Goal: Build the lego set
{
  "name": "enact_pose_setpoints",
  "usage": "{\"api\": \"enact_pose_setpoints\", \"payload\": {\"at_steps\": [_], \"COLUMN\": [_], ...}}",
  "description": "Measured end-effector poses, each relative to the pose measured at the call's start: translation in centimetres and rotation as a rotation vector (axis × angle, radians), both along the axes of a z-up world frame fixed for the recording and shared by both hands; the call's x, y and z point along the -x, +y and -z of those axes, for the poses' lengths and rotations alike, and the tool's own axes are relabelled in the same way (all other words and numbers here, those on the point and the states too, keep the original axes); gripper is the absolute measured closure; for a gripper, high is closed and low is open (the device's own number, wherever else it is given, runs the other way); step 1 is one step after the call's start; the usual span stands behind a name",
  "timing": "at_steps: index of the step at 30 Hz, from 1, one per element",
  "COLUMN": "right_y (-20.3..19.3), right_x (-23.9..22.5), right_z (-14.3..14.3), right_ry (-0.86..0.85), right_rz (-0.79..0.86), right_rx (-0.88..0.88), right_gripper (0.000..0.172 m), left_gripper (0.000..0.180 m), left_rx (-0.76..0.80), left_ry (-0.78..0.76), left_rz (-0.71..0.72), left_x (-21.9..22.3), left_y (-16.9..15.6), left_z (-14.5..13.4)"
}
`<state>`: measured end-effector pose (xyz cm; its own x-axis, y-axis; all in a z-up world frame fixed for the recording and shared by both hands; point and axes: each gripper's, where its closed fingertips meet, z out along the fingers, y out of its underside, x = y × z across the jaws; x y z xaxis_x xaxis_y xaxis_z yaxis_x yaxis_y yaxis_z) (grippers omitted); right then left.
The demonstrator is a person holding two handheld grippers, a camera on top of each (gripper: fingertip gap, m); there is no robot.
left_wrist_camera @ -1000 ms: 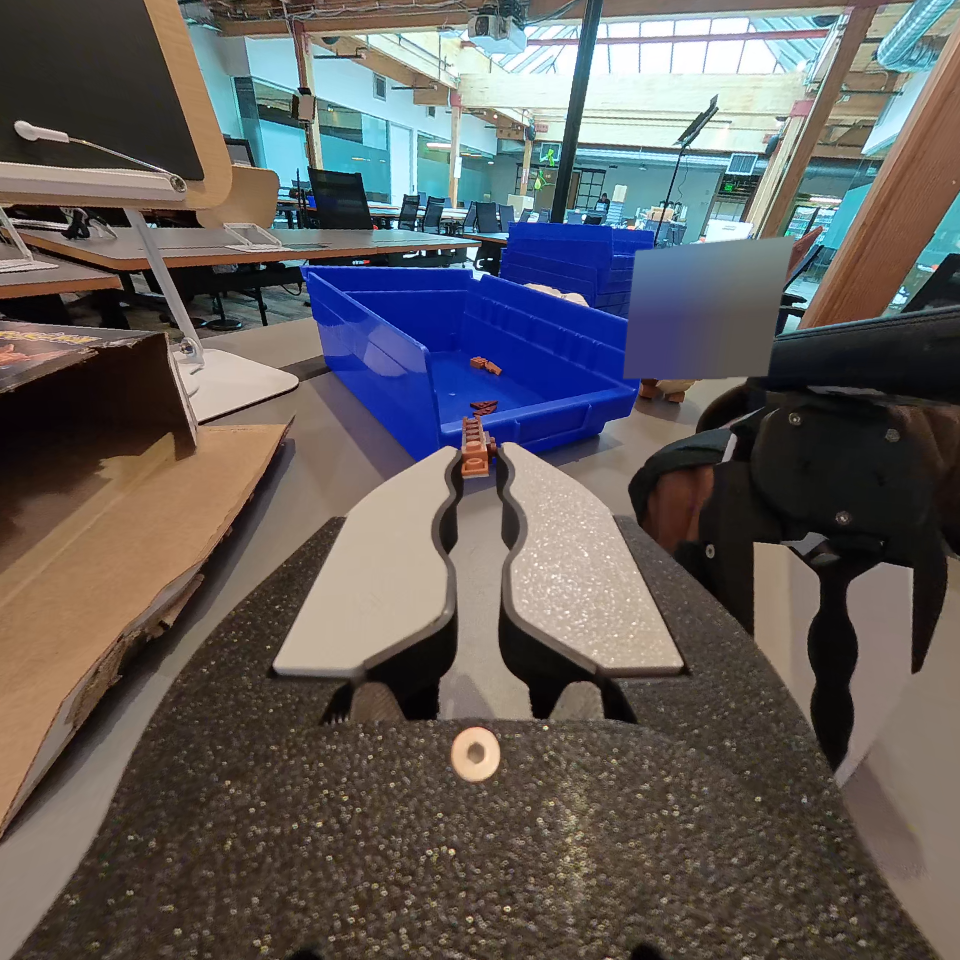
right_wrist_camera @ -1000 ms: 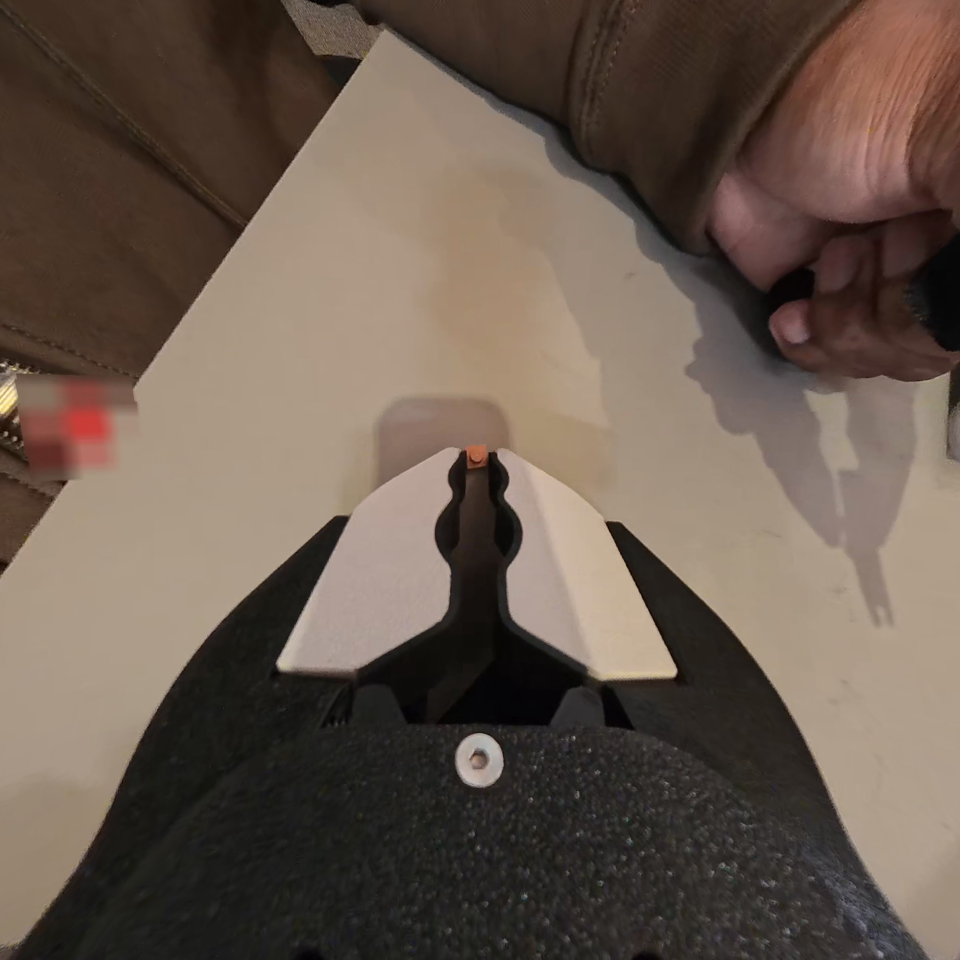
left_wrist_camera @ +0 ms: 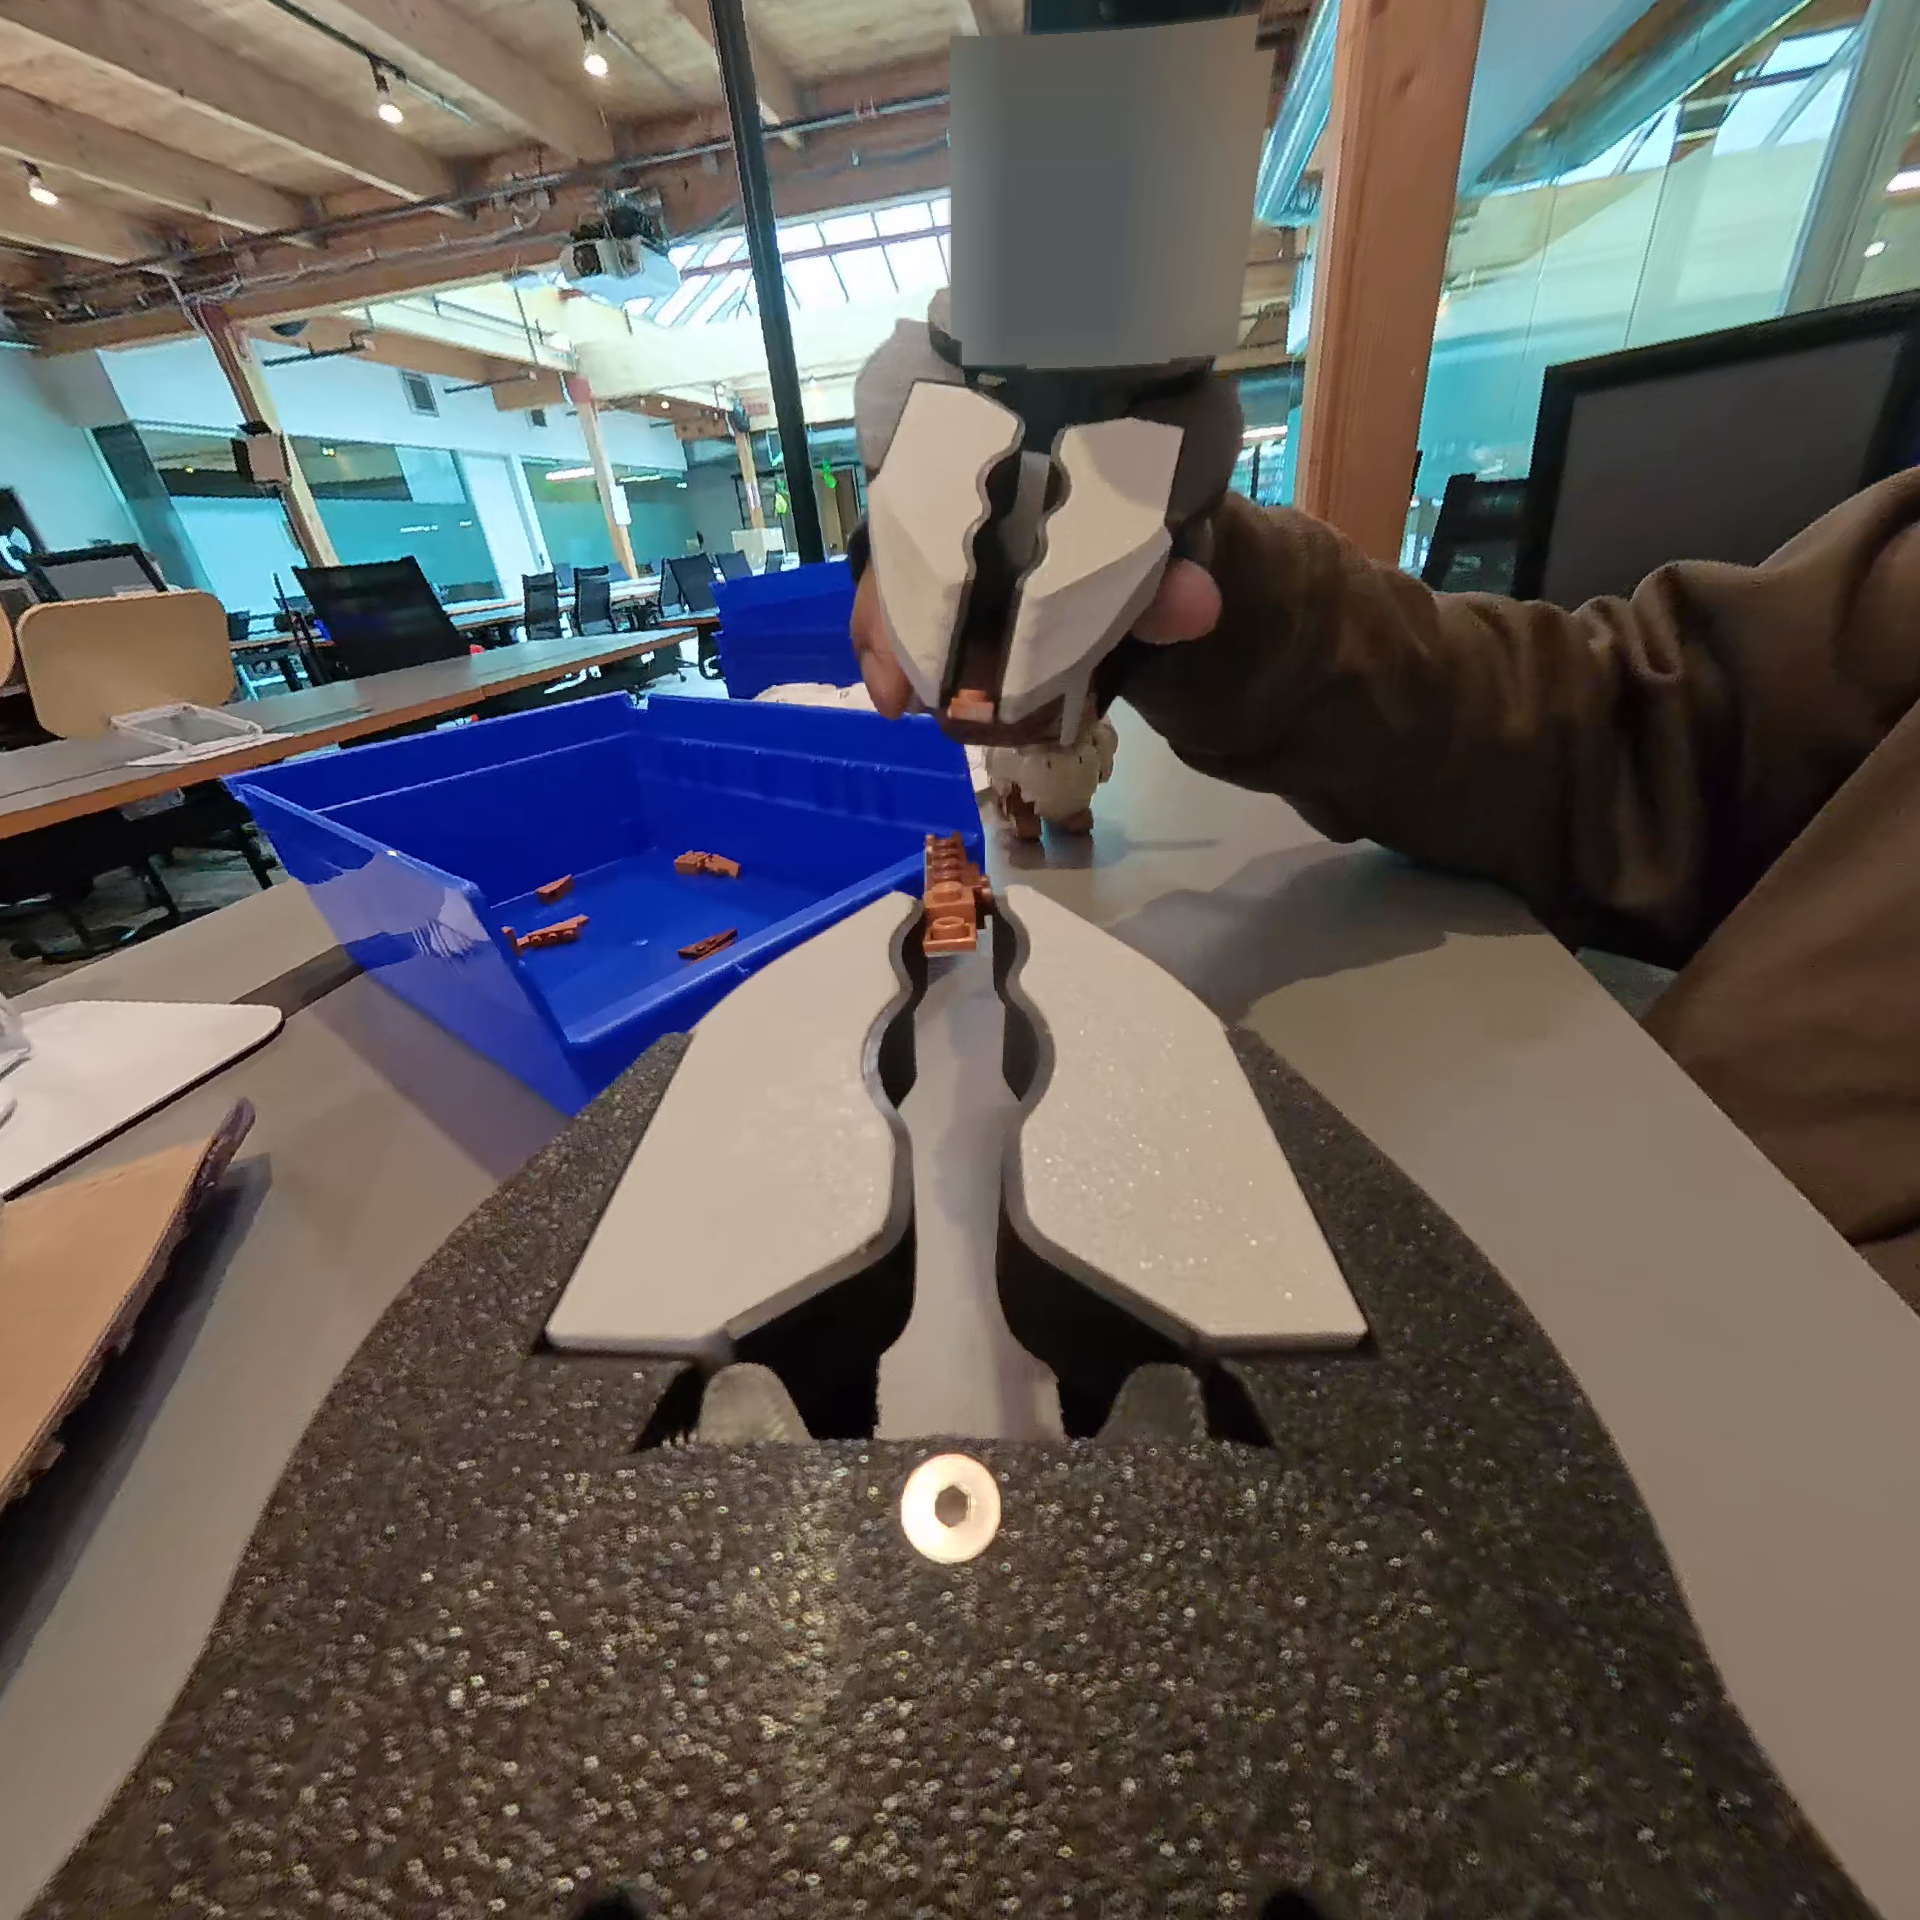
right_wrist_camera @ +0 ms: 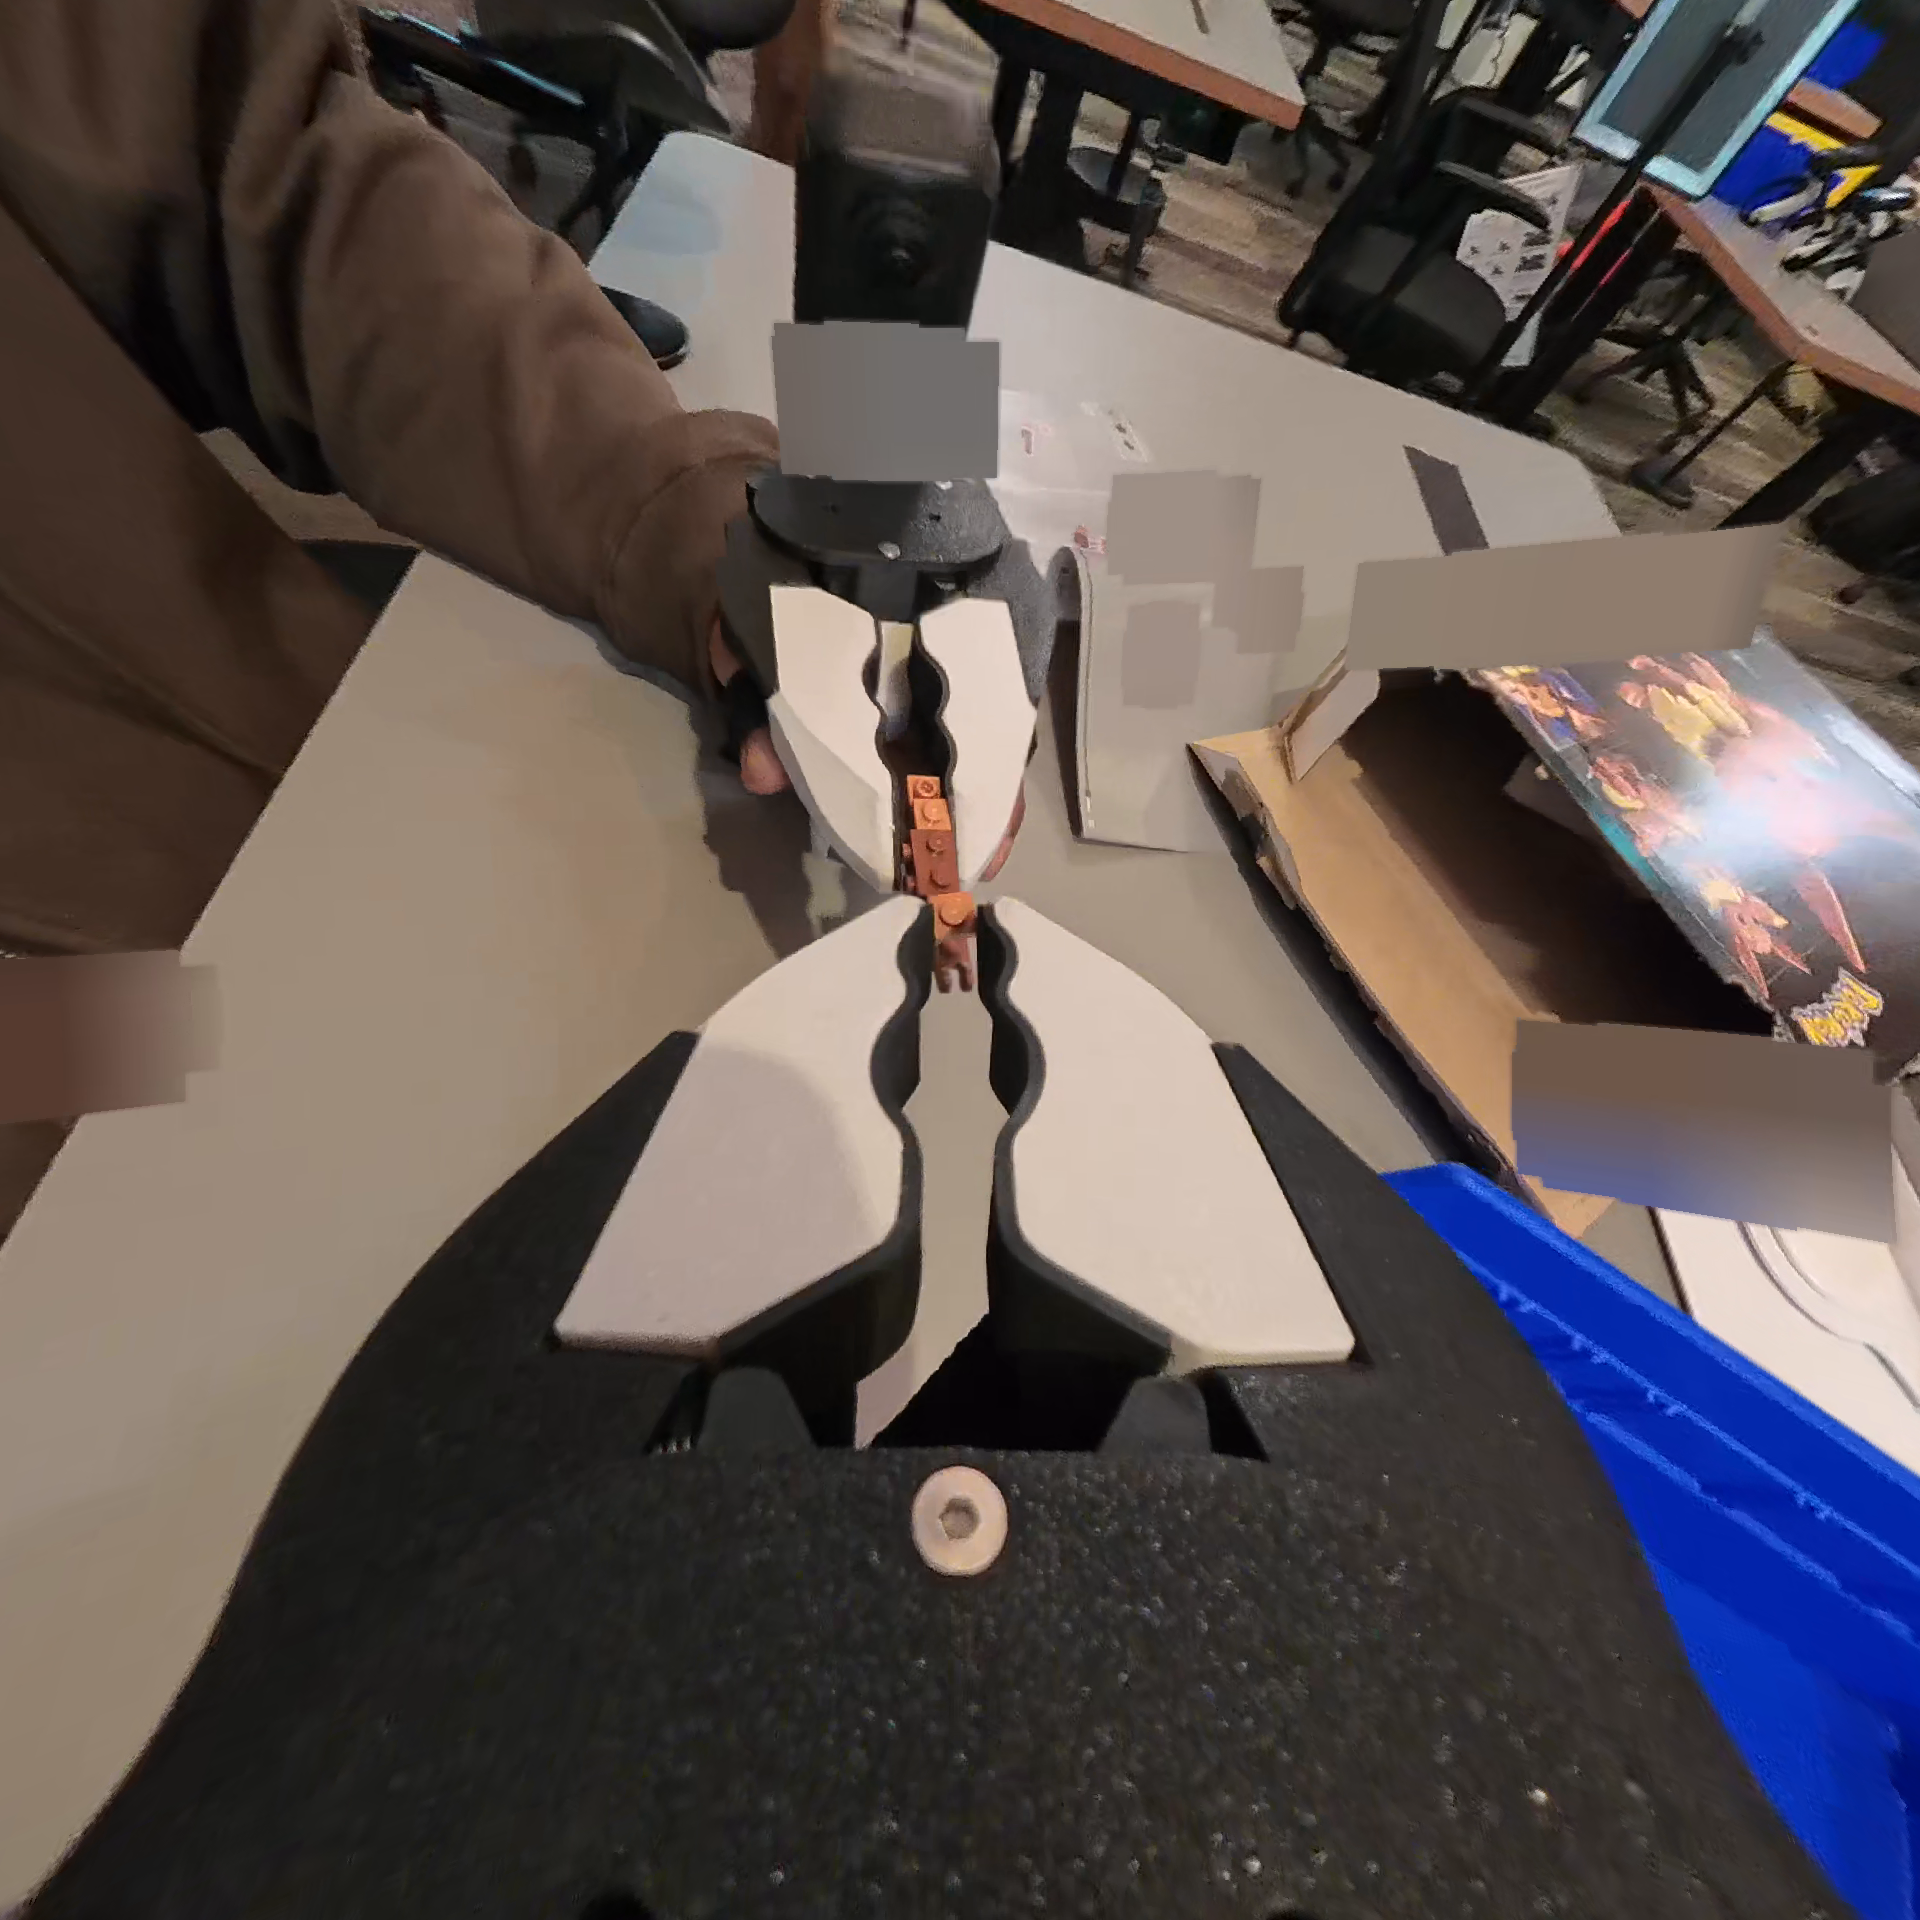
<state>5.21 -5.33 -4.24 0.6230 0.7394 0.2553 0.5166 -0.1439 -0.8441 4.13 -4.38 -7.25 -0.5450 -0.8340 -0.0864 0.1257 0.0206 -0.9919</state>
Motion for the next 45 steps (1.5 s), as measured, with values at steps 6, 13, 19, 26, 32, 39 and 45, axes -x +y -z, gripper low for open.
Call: {"api": "enact_pose_setpoints", "payload": {"at_steps": [6, 13, 19, 26, 32, 39, 45], "right_y": [0.7, 1.1, 1.2, 1.3, 1.4, 1.4, 1.3], "right_x": [1.0, 1.1, 1.1, 1.0, 1.1, 1.1, 1.2], "right_z": [0.5, 0.5, 1.1, 1.5, 1.4, 1.3, 1.3], "right_ry": [-0.093, -0.11, -0.125, -0.124, -0.119, -0.113, -0.106], "right_rz": [-0.09, -0.073, -0.067, -0.064, -0.06, -0.055, -0.062], "right_rx": [0.162, 0.185, 0.203, 0.213, 0.208, 0.205, 0.208], "right_gripper": [0.164, 0.164, 0.164, 0.164, 0.164, 0.16, 0.16], "left_gripper": [0.169, 0.169, 0.169, 0.169, 0.169, 0.169, 0.169], "left_rx": [0.024, 0.029, 0.032, 0.039, 0.042, 0.042, 0.043], "left_ry": [-0.025, -0.034, -0.047, -0.051, -0.053, -0.053, -0.055], "left_rz": [-0.003, 0.009, 0.012, 0.014, 0.012, 0.016, 0.022], "left_x": [0.2, 0.5, 0.7, 0.7, 0.8, 0.8, 0.9], "left_y": [0.1, 0.1, 0.2, 0.3, 0.3, 0.3, 0.2], "left_z": [-0.5, -0.6, -0.9, -0.9, -1.0, -1.0, -1.1]}}
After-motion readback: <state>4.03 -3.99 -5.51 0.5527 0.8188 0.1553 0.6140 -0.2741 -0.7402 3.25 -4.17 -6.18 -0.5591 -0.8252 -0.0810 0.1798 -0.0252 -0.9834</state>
